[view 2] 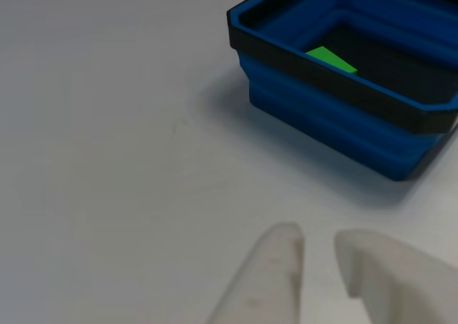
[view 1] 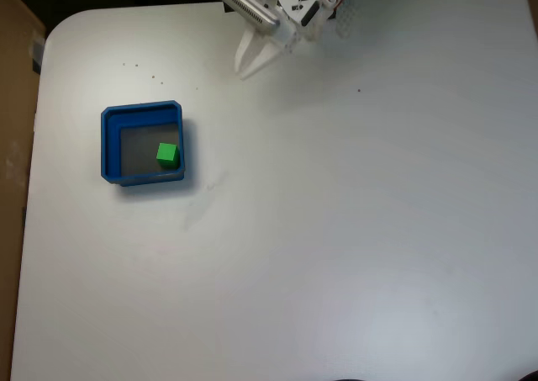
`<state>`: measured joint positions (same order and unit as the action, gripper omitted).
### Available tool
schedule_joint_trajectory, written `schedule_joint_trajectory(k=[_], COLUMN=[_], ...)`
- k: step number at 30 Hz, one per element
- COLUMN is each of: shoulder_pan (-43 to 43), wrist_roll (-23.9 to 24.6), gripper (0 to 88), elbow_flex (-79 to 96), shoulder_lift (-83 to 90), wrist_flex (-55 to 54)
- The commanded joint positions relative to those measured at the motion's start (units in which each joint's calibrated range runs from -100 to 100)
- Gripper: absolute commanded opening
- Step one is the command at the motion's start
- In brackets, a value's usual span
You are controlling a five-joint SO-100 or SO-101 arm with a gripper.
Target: Pick up green cube and drop it in the blue box
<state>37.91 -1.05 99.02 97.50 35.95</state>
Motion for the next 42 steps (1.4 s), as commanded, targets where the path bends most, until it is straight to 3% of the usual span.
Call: schedule_joint_trajectory(k=[1,13,21,42], shoulder_pan=[-2.22,-28.44,-39.86,-42.53], wrist_roll=[0.10,-0.15,0.00,0.00], gripper=[1.0,1.0,1.0,1.0], elbow_flex=[0.80,0.71,0.71,0.62], shoulder_lift=[1.91,1.74,1.74,1.66], wrist_flex=[-1.46,-0.80,-0.80,-0.72])
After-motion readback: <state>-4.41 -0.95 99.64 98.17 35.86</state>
